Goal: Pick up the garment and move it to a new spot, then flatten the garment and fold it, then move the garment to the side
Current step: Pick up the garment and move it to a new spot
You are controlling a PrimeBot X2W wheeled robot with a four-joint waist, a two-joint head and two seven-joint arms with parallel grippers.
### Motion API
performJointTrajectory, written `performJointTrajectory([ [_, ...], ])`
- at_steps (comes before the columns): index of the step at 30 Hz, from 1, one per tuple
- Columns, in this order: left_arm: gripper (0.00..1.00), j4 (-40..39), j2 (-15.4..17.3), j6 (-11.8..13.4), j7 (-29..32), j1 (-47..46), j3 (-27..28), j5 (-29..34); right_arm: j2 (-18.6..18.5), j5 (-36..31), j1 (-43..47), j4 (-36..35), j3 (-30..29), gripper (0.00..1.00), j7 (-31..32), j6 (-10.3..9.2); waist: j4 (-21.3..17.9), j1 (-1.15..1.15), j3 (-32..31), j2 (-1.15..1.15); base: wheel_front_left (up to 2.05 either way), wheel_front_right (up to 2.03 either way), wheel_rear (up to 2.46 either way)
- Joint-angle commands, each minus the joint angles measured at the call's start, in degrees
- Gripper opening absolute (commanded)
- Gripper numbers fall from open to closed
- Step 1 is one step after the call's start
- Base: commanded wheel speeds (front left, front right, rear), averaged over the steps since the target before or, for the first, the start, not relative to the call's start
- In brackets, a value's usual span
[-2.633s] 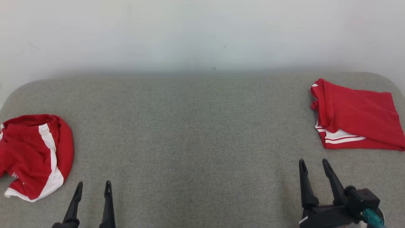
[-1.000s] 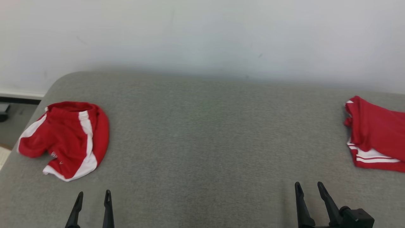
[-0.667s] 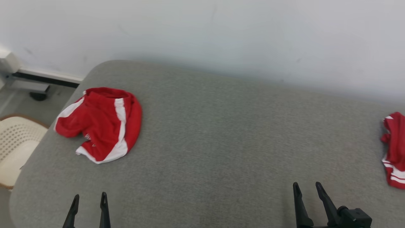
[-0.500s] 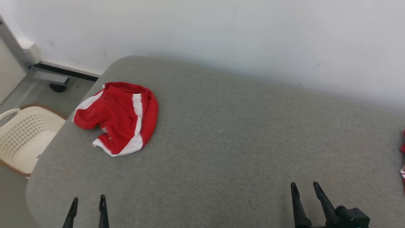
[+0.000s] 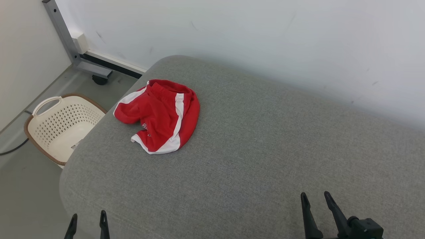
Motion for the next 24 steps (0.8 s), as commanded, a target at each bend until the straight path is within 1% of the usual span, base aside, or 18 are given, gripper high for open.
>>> performJointTrajectory([
  [1,1.00,-0.49,-0.08,0.62,-0.16,1.01,-0.44,-0.36,0.01,0.47,-0.49,0.10,0.12,1.00,-0.03,-0.15,0.03,0.00,-0.04,0.00,0.00,0.00,0.00],
  [2,1.00,-0.68,-0.08,0.89,-0.16,0.96,-0.60,-0.44,0.01,0.47,-0.54,0.12,0.17,1.00,-0.03,-0.15,-0.08,0.00,0.01,0.00,0.00,0.00,0.00],
  [6,1.00,-0.25,-0.06,0.65,-0.16,0.33,0.00,-0.54,0.01,0.56,-0.67,0.20,0.30,1.00,-0.03,-0.15,-0.63,0.00,0.14,0.00,0.00,0.00,0.00],
  [13,1.00,0.67,-0.09,-0.06,-0.16,-2.39,0.94,-0.55,0.00,-0.15,-1.69,-0.15,0.81,1.00,-0.04,-0.15,-3.73,0.00,1.55,0.00,0.00,0.00,0.00],
  [18,1.00,2.69,0.05,-0.44,-0.16,-7.13,2.71,-1.50,0.00,-0.94,-3.24,-1.32,1.19,1.00,-0.04,-0.15,-7.71,0.00,3.74,0.00,0.00,0.00,0.00],
  [24,1.00,5.70,2.51,-1.07,-0.16,-15.95,4.80,-2.41,-0.02,-1.77,-6.46,-2.82,1.25,1.00,-0.03,-0.15,-13.67,0.00,8.14,0.00,0.00,0.00,0.00],
])
